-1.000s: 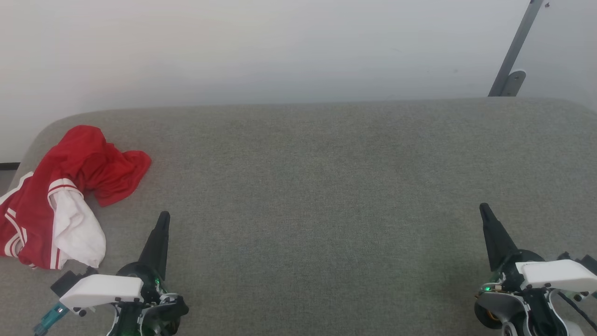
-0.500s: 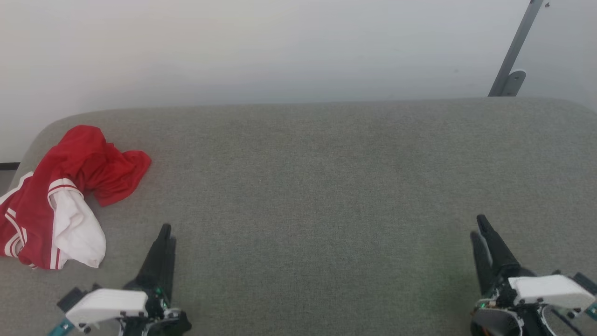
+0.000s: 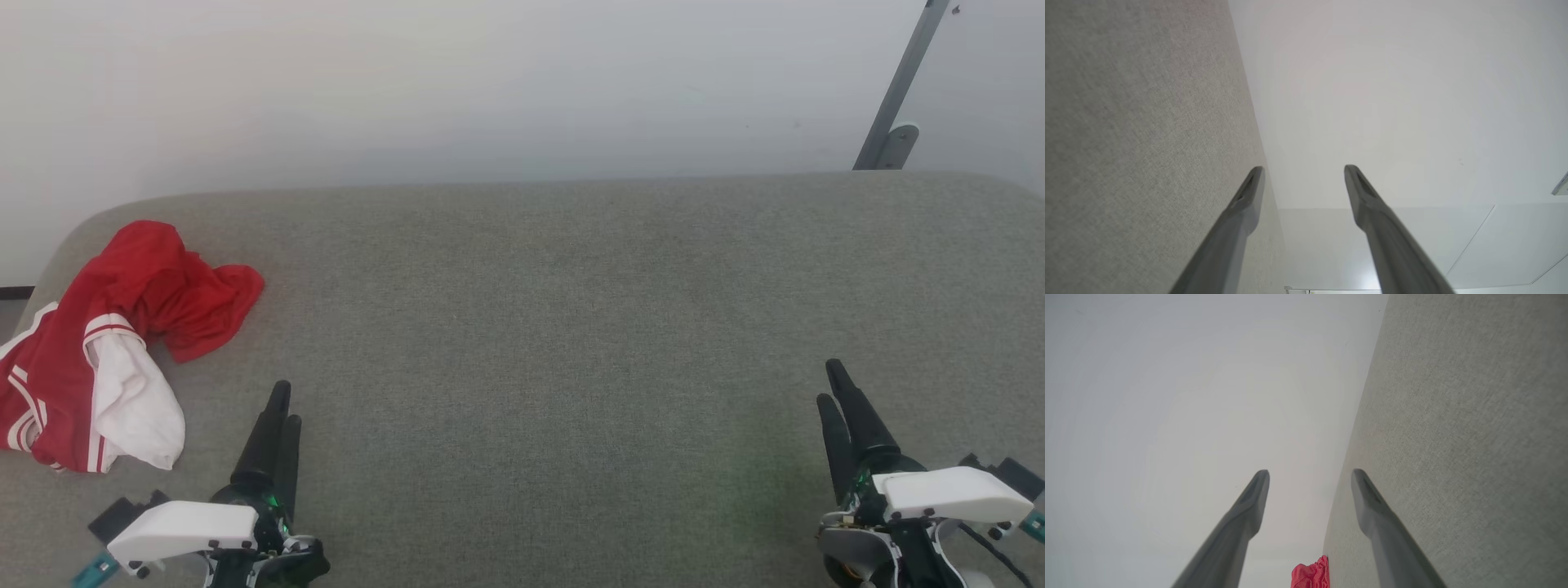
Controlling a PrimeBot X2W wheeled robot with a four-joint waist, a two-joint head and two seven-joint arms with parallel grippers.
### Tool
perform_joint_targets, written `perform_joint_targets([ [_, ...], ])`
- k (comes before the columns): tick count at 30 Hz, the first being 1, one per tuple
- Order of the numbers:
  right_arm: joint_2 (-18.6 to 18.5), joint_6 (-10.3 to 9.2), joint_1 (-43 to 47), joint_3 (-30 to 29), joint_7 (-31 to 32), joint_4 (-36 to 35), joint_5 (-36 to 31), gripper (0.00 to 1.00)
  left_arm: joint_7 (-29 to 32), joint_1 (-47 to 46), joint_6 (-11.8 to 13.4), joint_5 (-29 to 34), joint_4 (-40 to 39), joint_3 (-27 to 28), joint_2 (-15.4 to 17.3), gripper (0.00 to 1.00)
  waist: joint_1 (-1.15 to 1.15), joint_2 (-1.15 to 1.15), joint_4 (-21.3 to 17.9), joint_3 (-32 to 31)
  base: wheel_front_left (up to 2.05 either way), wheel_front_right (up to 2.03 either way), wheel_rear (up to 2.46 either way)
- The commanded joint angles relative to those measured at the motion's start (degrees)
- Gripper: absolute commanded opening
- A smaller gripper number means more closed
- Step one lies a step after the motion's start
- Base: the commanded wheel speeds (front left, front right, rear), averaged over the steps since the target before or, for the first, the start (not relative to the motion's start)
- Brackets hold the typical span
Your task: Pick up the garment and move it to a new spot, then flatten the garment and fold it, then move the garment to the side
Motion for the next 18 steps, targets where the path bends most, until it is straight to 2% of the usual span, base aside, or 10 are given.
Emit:
perform_joint_targets([
  [1, -0.6, 0.06, -1.6, 0.6, -0.7, -0.7, -1.1, 1.00, -0.6, -0.7, 0.1, 1.5, -1.3, -0.3, 0.7, 1.00, 0.00, 0.00, 0.0, 0.0, 0.00, 0.00, 0.00],
  [9, -2.6, 0.08, -3.1, 3.2, -2.9, 0.6, -8.7, 1.00, -3.8, -0.5, 1.7, 8.2, -1.4, -1.8, 3.1, 1.00, 0.00, 0.00, -0.1, -0.2, 0.00, 0.00, 0.00],
  [18, -4.2, 0.10, -4.8, 5.2, -4.8, 2.8, -19.4, 1.00, -6.4, -0.6, 3.9, 19.0, -0.3, -3.8, 6.0, 1.00, 0.00, 0.00, -0.3, -0.3, 0.00, 0.00, 0.00],
])
